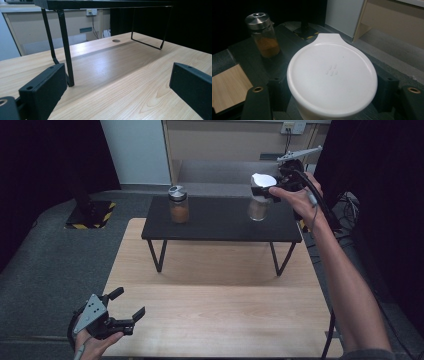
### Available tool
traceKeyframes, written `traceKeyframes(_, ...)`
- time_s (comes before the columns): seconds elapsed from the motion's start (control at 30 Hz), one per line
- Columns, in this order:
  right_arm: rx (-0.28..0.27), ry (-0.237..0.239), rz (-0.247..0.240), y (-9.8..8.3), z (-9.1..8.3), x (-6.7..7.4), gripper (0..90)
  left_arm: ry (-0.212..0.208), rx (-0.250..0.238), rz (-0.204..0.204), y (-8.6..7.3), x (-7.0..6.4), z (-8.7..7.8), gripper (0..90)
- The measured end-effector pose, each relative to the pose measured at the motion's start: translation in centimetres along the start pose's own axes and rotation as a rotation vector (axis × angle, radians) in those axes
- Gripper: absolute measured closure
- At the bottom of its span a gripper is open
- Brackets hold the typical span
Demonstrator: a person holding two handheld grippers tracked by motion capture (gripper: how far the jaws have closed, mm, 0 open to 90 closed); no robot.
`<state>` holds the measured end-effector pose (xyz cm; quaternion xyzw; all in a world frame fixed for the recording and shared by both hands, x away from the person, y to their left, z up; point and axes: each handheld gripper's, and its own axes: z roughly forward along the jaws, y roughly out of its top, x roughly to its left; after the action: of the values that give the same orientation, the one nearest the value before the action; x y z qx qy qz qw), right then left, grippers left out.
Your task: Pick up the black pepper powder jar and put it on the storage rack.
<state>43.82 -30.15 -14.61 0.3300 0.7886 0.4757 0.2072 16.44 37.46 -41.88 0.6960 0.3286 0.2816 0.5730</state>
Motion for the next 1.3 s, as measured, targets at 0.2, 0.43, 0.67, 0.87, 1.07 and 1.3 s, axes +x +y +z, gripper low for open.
traceKeyframes(0.2,-0.002,-0.054,0.03,0.3,0.4,-0.4,31.3,-0.004,0.003,0.002,0.0,0.1,0.0,0.0)
traceKeyframes(0.43,0.018,-0.093,0.046,0.0,0.8,-0.6,31.3,-0.008,0.007,0.016,0.1,0.0,0.1,0.0)
traceKeyframes(0.67,0.041,-0.102,0.048,-0.6,1.7,-0.7,31.3,-0.008,0.007,0.017,0.1,0.0,0.1,0.0)
traceKeyframes(0.87,0.057,-0.098,0.051,-1.2,2.3,-0.9,31.3,-0.008,0.008,0.018,0.2,0.0,0.1,0.0)
traceKeyframes(1.07,0.067,-0.098,0.057,-1.6,2.6,-1.0,31.3,-0.008,0.007,0.018,0.2,0.0,0.1,0.0)
traceKeyframes(1.3,0.048,-0.094,0.061,-2.3,2.5,-1.2,31.0,-0.012,0.008,0.022,0.2,0.0,0.1,0.0)
